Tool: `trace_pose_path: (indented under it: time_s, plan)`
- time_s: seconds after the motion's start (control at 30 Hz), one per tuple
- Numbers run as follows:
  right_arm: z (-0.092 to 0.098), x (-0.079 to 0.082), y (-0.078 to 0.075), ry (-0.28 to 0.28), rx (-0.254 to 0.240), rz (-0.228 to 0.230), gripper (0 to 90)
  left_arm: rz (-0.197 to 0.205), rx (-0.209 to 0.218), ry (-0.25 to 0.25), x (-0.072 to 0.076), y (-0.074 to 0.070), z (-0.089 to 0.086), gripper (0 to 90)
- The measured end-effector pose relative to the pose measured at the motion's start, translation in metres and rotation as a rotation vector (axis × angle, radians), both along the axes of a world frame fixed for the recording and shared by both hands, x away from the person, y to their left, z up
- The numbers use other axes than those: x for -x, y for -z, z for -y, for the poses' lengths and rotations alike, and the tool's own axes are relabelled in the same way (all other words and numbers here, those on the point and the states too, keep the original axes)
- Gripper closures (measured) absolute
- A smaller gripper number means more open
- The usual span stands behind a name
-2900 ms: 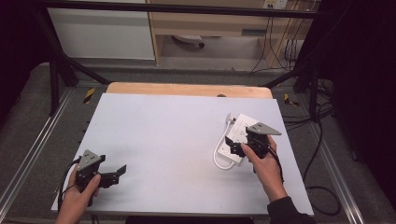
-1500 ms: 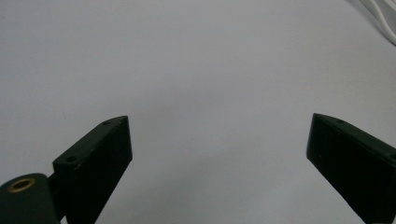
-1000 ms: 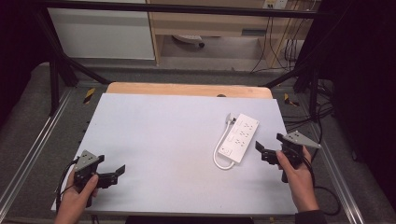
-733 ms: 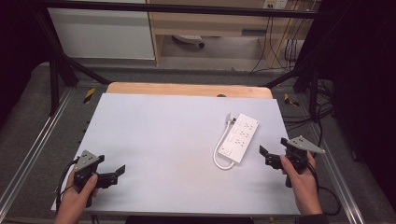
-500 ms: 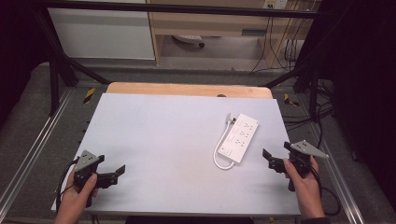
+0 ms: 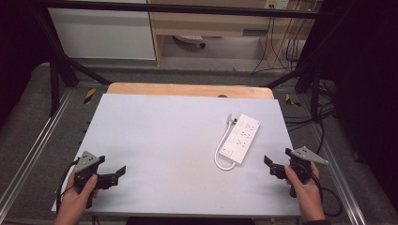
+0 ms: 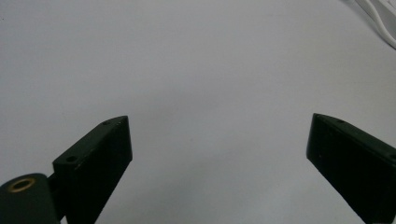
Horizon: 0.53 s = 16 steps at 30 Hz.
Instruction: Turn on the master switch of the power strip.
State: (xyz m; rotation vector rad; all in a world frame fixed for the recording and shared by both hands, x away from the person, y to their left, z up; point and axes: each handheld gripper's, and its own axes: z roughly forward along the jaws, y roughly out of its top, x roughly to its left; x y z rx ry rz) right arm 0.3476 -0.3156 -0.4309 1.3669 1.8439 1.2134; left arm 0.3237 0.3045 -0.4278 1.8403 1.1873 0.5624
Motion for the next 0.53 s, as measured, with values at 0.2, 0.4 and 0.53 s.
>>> trace_pose_path:
  time_s: [0.2,0.4,0.53]
  plan:
    - [-0.004,-0.003,0.01,-0.008,0.02,-0.043,4.9,0.0,-0.001,0.003,0.0,0.0,0.0,7.0]
    - [-0.013,-0.013,0.019,0.003,0.051,-0.093,5.2,0.0,-0.003,0.004,0.0,0.0,0.001,7.0]
    - [-0.018,-0.021,0.024,0.008,0.103,-0.116,4.9,0.0,-0.003,0.004,0.0,0.0,0.001,7.0]
